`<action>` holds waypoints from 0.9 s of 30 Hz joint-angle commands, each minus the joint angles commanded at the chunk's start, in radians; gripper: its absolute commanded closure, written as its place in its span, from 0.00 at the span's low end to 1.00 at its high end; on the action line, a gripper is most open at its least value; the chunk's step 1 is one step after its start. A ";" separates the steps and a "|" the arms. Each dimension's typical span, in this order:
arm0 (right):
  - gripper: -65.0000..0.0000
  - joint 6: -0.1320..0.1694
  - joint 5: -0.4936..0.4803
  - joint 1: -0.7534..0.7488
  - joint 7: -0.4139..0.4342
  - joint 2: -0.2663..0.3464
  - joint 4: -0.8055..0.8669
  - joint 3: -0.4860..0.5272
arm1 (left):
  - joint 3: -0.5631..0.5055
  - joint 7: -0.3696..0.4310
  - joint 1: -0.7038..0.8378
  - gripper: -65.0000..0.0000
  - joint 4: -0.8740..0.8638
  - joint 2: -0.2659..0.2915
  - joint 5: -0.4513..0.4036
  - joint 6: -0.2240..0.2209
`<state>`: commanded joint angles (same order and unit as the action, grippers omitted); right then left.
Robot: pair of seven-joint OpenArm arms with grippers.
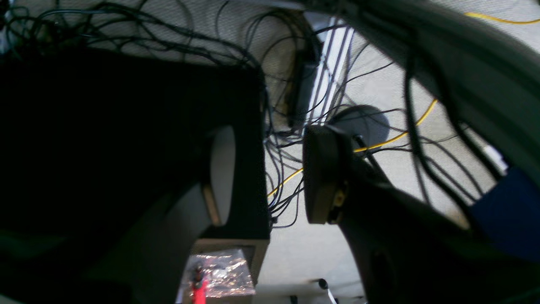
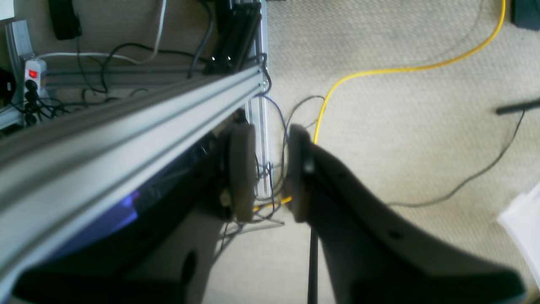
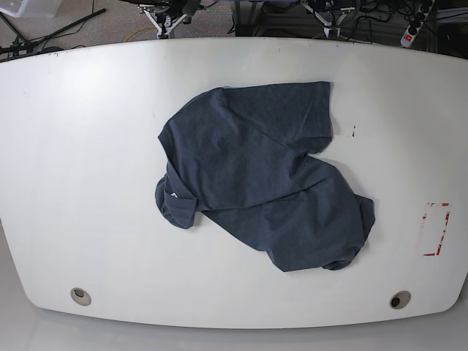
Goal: Fold the T-shirt properly
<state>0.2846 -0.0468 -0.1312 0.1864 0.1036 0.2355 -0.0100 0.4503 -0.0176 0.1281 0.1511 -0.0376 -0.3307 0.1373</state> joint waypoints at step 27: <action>0.81 0.000 0.000 -0.413 -0.008 0.009 0.548 -0.002 | 0.002 0.450 0.239 0.62 0.052 -0.008 -0.002 0.005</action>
<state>0.2846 -0.0468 -0.5439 0.1788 0.1128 0.7833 -0.0115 0.4519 0.4319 0.3675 0.2033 -0.0453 -0.3322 0.1419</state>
